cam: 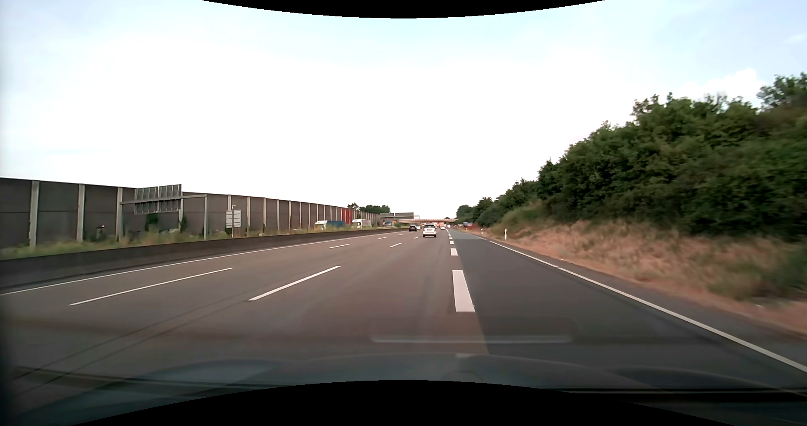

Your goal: Follow the waypoints while adhering to traffic rules and regulations

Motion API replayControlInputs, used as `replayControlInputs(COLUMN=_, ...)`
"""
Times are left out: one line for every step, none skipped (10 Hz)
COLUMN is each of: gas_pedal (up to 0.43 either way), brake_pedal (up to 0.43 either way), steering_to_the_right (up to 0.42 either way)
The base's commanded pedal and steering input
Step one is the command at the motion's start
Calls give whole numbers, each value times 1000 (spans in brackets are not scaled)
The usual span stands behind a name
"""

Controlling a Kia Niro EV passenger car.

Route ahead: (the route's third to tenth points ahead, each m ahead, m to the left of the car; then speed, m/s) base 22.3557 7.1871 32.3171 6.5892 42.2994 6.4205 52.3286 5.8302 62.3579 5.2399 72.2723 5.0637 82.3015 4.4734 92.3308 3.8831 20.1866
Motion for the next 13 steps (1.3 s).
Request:
replayControlInputs(gas_pedal=177, brake_pedal=0, steering_to_the_right=-3)
replayControlInputs(gas_pedal=177, brake_pedal=0, steering_to_the_right=-2)
replayControlInputs(gas_pedal=177, brake_pedal=0, steering_to_the_right=-1)
replayControlInputs(gas_pedal=177, brake_pedal=0, steering_to_the_right=-1)
replayControlInputs(gas_pedal=177, brake_pedal=0, steering_to_the_right=0)
replayControlInputs(gas_pedal=177, brake_pedal=0, steering_to_the_right=1)
replayControlInputs(gas_pedal=177, brake_pedal=0, steering_to_the_right=2)
replayControlInputs(gas_pedal=177, brake_pedal=0, steering_to_the_right=2)
replayControlInputs(gas_pedal=177, brake_pedal=0, steering_to_the_right=2)
replayControlInputs(gas_pedal=177, brake_pedal=0, steering_to_the_right=2)
replayControlInputs(gas_pedal=177, brake_pedal=0, steering_to_the_right=3)
replayControlInputs(gas_pedal=177, brake_pedal=0, steering_to_the_right=3)
replayControlInputs(gas_pedal=177, brake_pedal=0, steering_to_the_right=3)
